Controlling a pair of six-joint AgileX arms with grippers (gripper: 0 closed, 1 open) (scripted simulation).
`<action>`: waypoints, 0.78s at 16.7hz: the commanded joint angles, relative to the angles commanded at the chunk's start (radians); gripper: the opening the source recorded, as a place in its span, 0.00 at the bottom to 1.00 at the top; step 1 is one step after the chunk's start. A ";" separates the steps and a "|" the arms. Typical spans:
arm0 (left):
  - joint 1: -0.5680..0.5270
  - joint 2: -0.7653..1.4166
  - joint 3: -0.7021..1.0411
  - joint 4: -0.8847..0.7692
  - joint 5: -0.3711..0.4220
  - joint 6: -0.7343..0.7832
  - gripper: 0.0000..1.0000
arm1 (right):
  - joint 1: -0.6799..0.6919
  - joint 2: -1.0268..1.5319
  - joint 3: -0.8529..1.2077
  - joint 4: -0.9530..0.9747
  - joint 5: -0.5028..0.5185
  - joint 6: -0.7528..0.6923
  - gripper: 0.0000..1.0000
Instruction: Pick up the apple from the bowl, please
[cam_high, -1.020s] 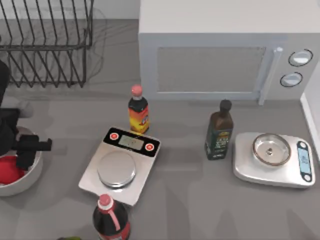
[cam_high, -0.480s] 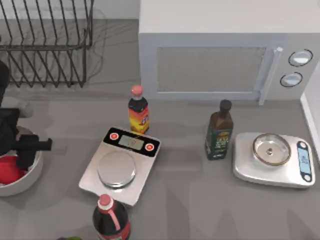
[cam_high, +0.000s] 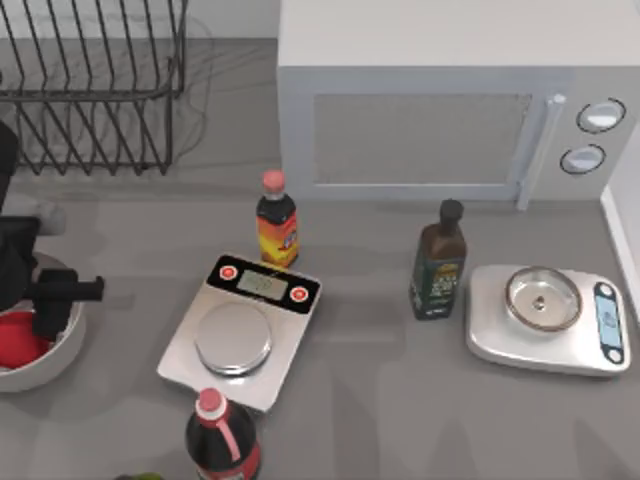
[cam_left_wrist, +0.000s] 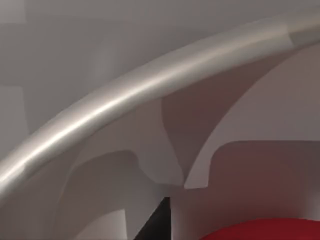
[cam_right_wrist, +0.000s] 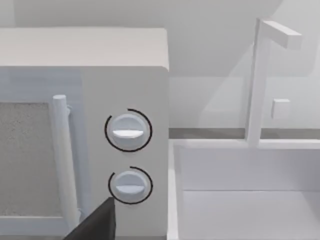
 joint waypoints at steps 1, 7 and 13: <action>0.000 0.000 0.000 0.000 0.000 0.000 0.00 | 0.000 0.000 0.000 0.000 0.000 0.000 1.00; 0.002 -0.085 0.130 -0.179 0.001 0.009 0.00 | 0.000 0.000 0.000 0.000 0.000 0.000 1.00; -0.003 -0.095 0.558 -0.640 0.000 0.004 0.00 | 0.000 0.000 0.000 0.000 0.000 0.000 1.00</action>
